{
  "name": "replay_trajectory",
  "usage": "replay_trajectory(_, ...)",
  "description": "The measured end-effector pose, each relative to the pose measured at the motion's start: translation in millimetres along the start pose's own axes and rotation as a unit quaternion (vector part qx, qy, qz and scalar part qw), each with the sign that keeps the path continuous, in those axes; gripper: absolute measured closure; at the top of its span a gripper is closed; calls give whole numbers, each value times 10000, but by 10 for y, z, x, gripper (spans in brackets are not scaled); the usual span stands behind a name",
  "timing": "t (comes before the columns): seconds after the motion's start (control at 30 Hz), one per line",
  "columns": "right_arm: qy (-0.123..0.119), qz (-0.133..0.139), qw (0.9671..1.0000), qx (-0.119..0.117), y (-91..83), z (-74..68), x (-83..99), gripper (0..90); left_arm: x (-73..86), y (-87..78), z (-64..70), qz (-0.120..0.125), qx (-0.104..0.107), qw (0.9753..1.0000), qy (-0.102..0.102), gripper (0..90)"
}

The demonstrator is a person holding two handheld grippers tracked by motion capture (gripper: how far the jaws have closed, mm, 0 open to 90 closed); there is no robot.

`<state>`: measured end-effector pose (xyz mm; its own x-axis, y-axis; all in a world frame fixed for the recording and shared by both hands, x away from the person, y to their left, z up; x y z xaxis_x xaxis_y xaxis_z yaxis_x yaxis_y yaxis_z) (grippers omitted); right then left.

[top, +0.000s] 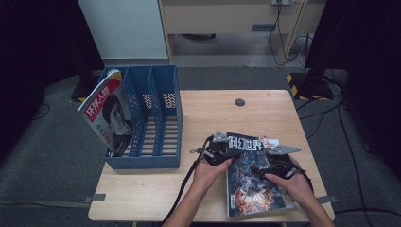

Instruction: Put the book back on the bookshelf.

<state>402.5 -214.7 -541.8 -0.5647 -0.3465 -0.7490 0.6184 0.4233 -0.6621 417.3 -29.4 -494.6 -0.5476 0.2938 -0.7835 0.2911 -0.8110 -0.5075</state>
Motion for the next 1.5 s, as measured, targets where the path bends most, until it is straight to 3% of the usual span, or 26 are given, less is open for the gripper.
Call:
replay_trajectory(0.23,4,-5,10000,3,7,14,-6,47,-6,-8,8,75,30,10000,-7,718)
replay_trajectory(0.33,137,45,9999,-33,-5,17,-13,44,-36,-35,30,224,108,9997,-6,728)
replay_trajectory(0.6,288,207,9992,-196,-15,61,-68,22,-151,-152,80,417,204,9984,310,749)
replay_trajectory(0.73,327,262,9985,-338,-11,68,-105,30,-199,-187,102,462,239,9979,383,759)
replay_trajectory(0.97,394,182,9960,-784,7,123,-150,50,-277,-217,153,444,261,9974,495,774)
replay_trajectory(1.23,436,156,9938,-1013,27,132,-177,80,-306,-211,166,419,281,9974,509,781)
replay_trajectory(1.5,449,243,9947,-894,-29,148,-229,155,-334,-263,158,496,288,9970,512,784)
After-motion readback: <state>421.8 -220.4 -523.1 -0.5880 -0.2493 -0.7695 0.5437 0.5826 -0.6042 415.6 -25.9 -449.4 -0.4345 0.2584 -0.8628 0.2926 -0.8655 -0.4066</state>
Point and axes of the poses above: each handheld gripper's, and its own axes: y roughly forward along the jaws, x roughly out of its underside, z roughly to its right, the point moved 5 cm from there along y, roughly forward along the jaws, and after that the axes turned 8 degrees about x, right-handed, at the moved point
